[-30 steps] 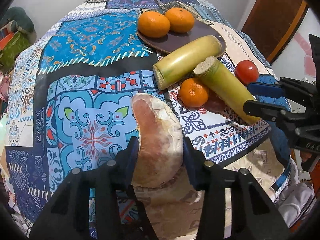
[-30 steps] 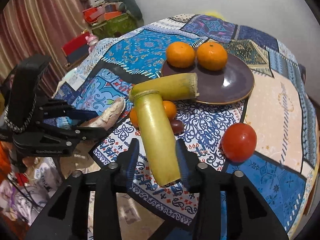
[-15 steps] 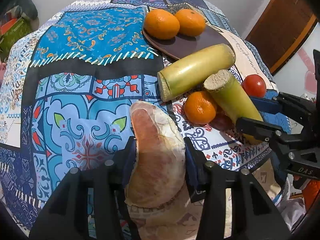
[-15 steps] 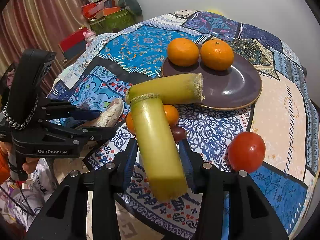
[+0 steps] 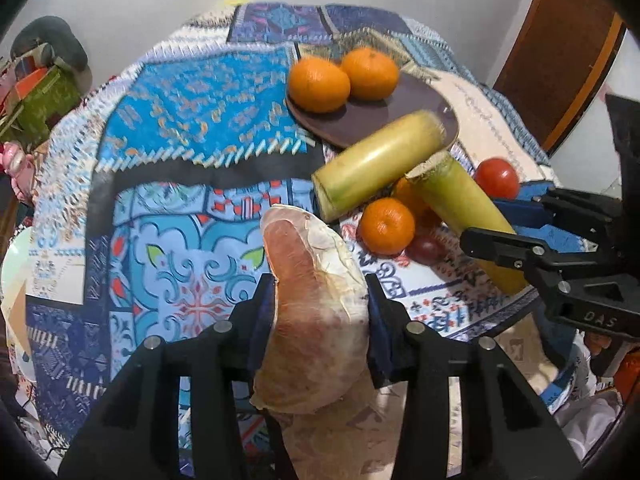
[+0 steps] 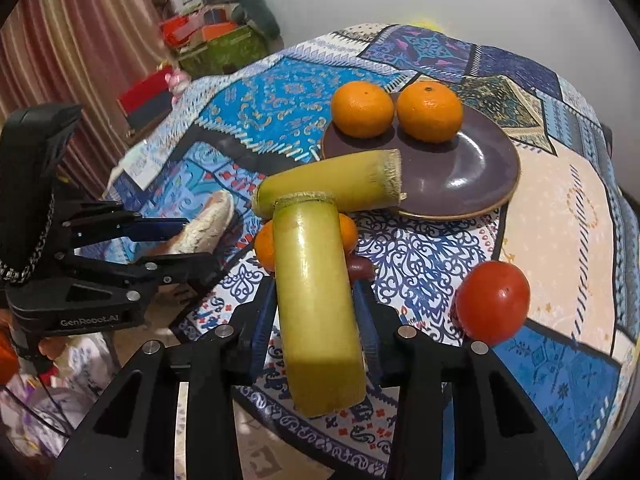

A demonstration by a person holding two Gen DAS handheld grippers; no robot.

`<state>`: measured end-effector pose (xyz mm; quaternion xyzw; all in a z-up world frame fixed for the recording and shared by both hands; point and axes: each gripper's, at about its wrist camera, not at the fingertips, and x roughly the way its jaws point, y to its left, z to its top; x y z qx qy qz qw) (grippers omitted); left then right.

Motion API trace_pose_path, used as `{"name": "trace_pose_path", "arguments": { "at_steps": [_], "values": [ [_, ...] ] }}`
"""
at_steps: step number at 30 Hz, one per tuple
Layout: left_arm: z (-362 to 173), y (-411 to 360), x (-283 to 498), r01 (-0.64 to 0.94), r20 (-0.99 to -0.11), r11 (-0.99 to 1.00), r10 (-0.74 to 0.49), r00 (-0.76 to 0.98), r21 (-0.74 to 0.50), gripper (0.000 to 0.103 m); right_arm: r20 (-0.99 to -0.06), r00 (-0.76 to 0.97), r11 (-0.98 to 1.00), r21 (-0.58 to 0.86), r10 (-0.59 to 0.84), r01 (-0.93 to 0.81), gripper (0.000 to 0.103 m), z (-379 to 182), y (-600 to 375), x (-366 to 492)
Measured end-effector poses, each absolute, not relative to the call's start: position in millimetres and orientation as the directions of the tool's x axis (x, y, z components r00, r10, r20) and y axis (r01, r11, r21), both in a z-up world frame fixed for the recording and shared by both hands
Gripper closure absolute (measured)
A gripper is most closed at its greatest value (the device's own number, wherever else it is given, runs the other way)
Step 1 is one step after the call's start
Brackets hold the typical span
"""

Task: Organize fruits
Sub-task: 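Lower the pomelo onto the plate with the left tool while the right tool sets the cylinder there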

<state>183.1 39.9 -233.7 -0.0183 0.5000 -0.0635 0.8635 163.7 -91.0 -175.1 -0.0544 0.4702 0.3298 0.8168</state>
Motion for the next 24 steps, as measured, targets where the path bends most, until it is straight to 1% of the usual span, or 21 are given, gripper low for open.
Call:
{"name": "trace_pose_path", "arguments": {
  "at_steps": [10, 15, 24],
  "values": [
    [-189.0, 26.3, 181.9, 0.124, -0.804, 0.990, -0.122, 0.582, -0.061, 0.060, -0.747, 0.442, 0.815, 0.229, 0.497, -0.532, 0.067, -140.8, -118.7, 160.9],
    [-166.7, 14.6, 193.8, 0.140, -0.774, 0.989, -0.126, 0.621, -0.049, 0.060, -0.712, 0.514, 0.842, 0.204, 0.478, -0.499, 0.067, -118.9, -133.6, 167.6],
    [-136.1, -2.0, 220.6, 0.165, -0.721, 0.985, -0.144, 0.677, -0.041, 0.060, -0.652, 0.605, 0.873, 0.203, 0.458, -0.443, 0.067, -88.3, -157.2, 187.2]
  ]
}}
